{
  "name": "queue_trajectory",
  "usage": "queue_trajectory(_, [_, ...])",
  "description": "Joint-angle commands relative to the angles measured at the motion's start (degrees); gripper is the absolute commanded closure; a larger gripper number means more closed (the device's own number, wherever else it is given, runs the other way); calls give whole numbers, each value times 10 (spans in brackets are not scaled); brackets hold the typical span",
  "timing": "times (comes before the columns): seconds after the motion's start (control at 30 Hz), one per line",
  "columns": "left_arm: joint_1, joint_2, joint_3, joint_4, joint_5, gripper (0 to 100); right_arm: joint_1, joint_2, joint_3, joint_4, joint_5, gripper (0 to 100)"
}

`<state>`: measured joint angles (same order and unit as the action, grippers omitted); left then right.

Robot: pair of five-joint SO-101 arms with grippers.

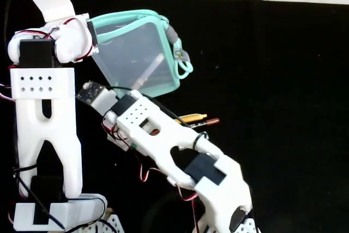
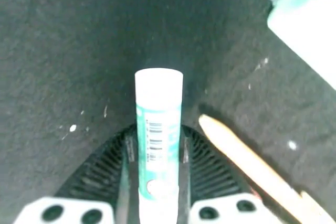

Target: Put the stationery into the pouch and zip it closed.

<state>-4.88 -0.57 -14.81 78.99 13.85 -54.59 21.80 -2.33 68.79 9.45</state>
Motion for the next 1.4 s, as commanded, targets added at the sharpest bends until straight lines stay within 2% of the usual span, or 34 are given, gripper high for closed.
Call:
queue_trajectory(0.0, [11, 8, 30, 3, -4, 993, 7, -44, -15, 41, -13, 991])
queue_trajectory(0.23, [11, 8, 29, 3, -4, 993, 6, -48, -15, 95, -21, 991])
queue_trajectory(0.33, [11, 8, 31, 3, -4, 993, 7, -61, -11, 102, -52, 991])
queue_trajectory(0.67, [11, 8, 32, 3, -4, 993, 3, -276, 233, 2, -134, 992])
queue_trajectory(0.8, [11, 8, 32, 3, -4, 993, 21, -350, 290, -9, -150, 992])
queue_trajectory(1.1, [11, 9, 33, 4, -4, 993, 167, -446, 271, -7, -162, 992])
queue_trajectory(1.37, [11, 9, 33, 3, -4, 993, 197, -463, 137, -8, -162, 992])
